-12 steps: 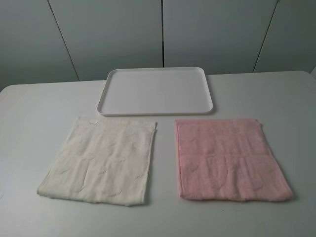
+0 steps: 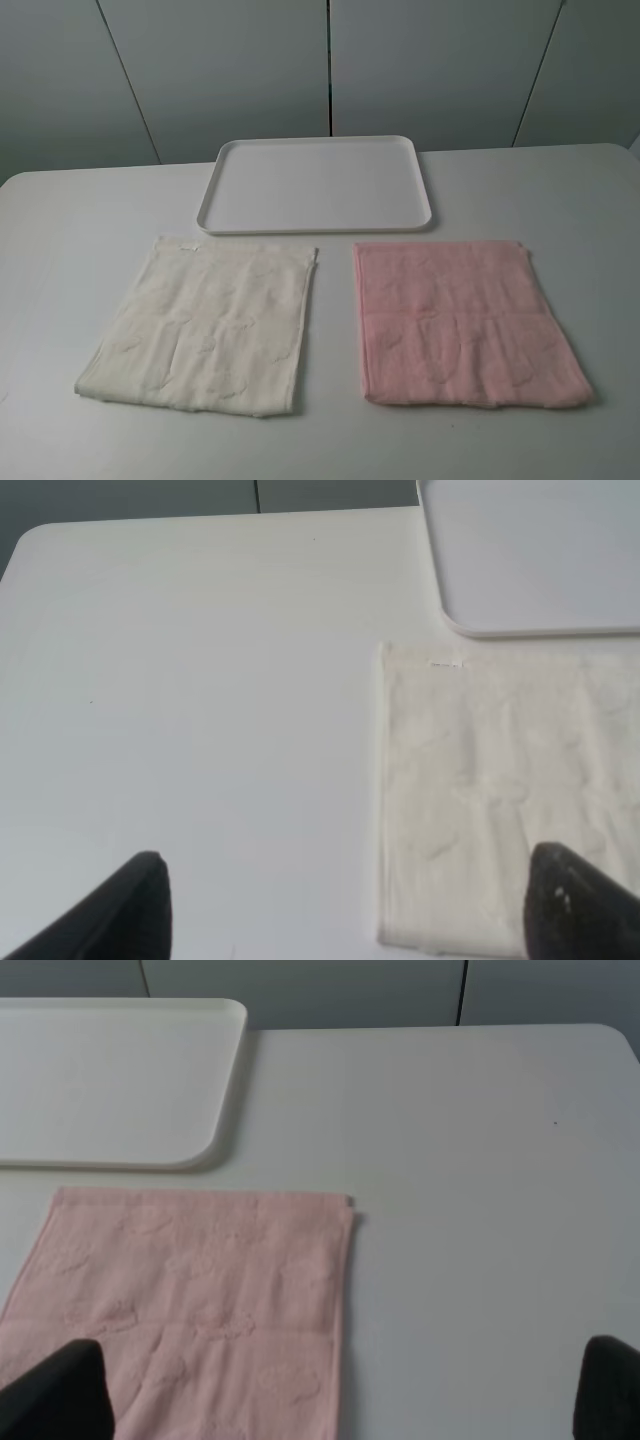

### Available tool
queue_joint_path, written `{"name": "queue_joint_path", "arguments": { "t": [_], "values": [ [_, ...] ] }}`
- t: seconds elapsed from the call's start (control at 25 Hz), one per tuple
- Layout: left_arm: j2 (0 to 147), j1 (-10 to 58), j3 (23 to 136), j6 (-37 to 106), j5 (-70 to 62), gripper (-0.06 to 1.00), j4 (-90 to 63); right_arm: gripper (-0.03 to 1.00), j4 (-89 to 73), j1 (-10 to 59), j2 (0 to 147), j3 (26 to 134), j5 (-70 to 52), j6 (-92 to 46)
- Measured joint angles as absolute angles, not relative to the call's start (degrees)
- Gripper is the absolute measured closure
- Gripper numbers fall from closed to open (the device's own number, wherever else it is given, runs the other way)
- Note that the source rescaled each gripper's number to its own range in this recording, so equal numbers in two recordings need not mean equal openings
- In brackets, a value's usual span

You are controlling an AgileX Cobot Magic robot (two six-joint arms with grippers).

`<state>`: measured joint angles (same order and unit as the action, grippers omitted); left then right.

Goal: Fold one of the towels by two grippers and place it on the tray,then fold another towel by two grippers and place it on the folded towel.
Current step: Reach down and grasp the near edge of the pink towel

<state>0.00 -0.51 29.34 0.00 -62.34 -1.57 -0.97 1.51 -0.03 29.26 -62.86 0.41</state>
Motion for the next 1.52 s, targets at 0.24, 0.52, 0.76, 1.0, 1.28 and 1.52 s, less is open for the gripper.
{"name": "queue_joint_path", "arguments": {
  "t": [0.24,0.52,0.76,1.0,1.28,1.52],
  "values": [
    [0.00,-0.51,29.34,0.00,-62.34,0.02,-1.57,-0.03,-0.97,1.51,-0.03,29.26,-62.86,0.41],
    [0.00,-0.51,29.34,0.00,-62.34,0.02,-1.57,-0.03,-0.97,1.51,-0.03,29.26,-62.86,0.41],
    [0.00,-0.51,29.34,0.00,-62.34,0.02,-1.14,-0.03,-0.57,1.51,-0.03,29.26,-62.86,0.00],
    [0.00,-0.51,29.34,0.00,-62.34,0.02,-0.72,-0.03,1.01,1.51,-0.03,29.26,-62.86,-0.52],
    [0.00,-0.51,29.34,0.38,-62.34,0.02,-0.60,-0.03,0.42,1.51,-0.03,29.26,-62.86,-0.52],
    [0.00,-0.51,29.34,0.00,-62.34,0.02,-0.60,-0.03,0.44,1.51,-0.03,29.26,-62.86,-0.39]
  ]
}}
